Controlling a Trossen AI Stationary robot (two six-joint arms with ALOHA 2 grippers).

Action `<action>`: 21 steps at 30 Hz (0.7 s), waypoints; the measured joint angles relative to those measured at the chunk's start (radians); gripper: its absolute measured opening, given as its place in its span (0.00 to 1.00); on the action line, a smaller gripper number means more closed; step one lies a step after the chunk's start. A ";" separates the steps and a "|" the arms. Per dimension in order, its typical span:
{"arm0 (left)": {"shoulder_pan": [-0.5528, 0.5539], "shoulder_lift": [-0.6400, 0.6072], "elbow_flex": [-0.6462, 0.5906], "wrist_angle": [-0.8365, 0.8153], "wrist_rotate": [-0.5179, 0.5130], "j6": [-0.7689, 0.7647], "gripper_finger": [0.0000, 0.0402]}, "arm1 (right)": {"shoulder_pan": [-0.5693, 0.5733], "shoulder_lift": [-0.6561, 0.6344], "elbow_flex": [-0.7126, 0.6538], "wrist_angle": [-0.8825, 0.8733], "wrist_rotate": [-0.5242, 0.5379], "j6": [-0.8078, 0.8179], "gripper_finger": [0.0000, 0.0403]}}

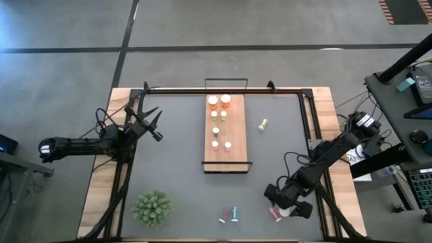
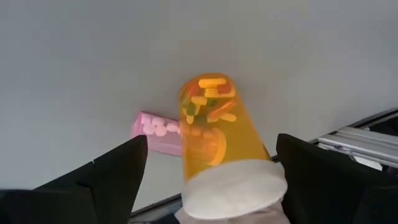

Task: Pick and place medicine bottles onto shelf by color
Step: Put the orange pill bottle on the shelf aligned with the other orange pill bottles

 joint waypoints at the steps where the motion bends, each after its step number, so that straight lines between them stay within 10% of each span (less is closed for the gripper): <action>1: 0.000 0.000 0.000 0.000 0.000 0.000 0.18 | 0.000 0.005 0.002 -0.003 0.001 -0.001 0.86; 21: 0.000 0.000 0.000 0.000 0.000 0.000 0.18 | 0.000 0.008 0.003 0.006 0.001 -0.036 0.63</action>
